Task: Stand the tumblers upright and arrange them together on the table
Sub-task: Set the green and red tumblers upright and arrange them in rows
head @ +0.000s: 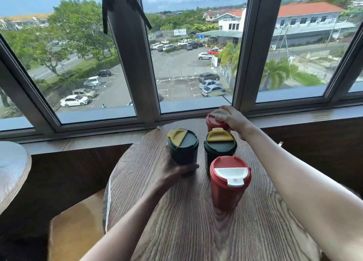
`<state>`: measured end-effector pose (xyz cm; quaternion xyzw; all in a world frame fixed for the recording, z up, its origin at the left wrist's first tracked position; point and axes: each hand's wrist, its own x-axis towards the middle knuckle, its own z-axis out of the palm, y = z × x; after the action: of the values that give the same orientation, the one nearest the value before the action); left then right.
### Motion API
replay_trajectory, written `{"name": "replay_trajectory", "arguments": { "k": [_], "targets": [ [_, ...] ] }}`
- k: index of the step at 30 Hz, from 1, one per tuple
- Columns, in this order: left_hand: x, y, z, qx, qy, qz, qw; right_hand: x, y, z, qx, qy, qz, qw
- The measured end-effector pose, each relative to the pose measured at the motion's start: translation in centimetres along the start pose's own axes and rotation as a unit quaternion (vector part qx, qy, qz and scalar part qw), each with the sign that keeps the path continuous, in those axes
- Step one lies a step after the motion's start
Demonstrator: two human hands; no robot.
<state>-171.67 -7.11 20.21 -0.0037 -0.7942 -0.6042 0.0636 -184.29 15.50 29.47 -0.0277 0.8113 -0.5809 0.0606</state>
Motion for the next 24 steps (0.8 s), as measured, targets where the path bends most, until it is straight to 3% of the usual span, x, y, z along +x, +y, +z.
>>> {"name": "replay_trajectory", "arguments": {
  "k": [3,10,24],
  "targets": [
    [-0.1,0.1,0.2,-0.015,0.011,-0.010,1.000,0.1,0.1,0.0,-0.002,-0.004,0.002,1.000],
    [0.5,0.5,-1.4,-0.037,-0.080,-0.041,0.995,0.2,0.2,-0.2,0.025,0.003,0.041,0.999],
    [1.1,1.4,-2.4,-0.052,-0.163,-0.080,0.982,0.3,0.3,-0.7,-0.027,0.023,0.038,0.999]
  ]
}}
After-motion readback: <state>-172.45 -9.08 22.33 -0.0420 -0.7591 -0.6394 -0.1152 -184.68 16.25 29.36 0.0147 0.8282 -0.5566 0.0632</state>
